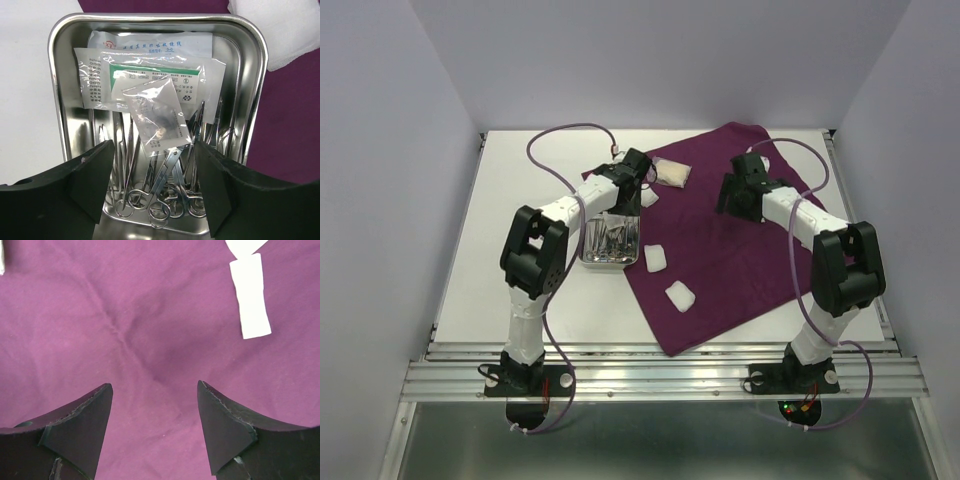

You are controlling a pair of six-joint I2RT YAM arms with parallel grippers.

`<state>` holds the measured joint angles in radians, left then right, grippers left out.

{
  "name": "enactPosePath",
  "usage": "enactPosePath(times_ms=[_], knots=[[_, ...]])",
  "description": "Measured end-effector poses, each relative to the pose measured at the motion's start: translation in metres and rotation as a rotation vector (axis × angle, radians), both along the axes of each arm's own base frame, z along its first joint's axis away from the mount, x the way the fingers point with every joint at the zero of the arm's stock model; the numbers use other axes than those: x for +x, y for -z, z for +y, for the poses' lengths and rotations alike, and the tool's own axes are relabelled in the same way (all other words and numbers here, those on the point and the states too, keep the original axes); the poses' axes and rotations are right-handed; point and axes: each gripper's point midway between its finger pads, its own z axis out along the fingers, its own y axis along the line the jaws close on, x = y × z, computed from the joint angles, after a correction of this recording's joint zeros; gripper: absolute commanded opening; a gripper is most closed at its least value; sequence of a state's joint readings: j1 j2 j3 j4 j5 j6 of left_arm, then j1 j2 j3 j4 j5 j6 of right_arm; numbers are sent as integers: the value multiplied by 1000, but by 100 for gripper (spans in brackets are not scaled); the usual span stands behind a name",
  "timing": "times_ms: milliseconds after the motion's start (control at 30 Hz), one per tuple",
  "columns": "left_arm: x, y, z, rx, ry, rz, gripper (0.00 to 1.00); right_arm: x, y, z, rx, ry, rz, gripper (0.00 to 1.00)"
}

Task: Prepare the surgical pack
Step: Place the medical item in the container, then pick up the medical item from the surgical kit.

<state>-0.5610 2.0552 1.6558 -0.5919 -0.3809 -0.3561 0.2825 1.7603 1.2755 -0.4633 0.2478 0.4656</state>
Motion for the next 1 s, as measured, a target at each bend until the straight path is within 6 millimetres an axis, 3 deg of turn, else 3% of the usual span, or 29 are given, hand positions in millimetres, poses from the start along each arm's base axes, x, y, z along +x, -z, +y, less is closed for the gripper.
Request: enactPosePath(times_ms=[100, 300, 400, 600, 700, 867, 1000], knots=[[-1, -13, -1, -20, 3, -17, 75, 2, -1, -10, -9, 16, -1, 73], [-2, -59, -6, -101, 17, -95, 74, 17, -6, -50, -30, 85, -14, 65], [-3, -78, -10, -143, 26, -131, 73, 30, 1, -72, -39, 124, -4, 61], [-7, -80, -20, -176, 50, -122, 72, 34, 40, -91, -44, 125, 87, 56], [-9, -79, -24, -186, 63, -115, 72, 32, 56, -95, -41, 123, 127, 49], [-12, -77, -30, -193, 77, -104, 72, 38, 59, -96, -32, 118, 123, 24], [-13, -73, -32, -191, 83, -97, 71, 38, 59, -99, -34, 120, 124, 10]])
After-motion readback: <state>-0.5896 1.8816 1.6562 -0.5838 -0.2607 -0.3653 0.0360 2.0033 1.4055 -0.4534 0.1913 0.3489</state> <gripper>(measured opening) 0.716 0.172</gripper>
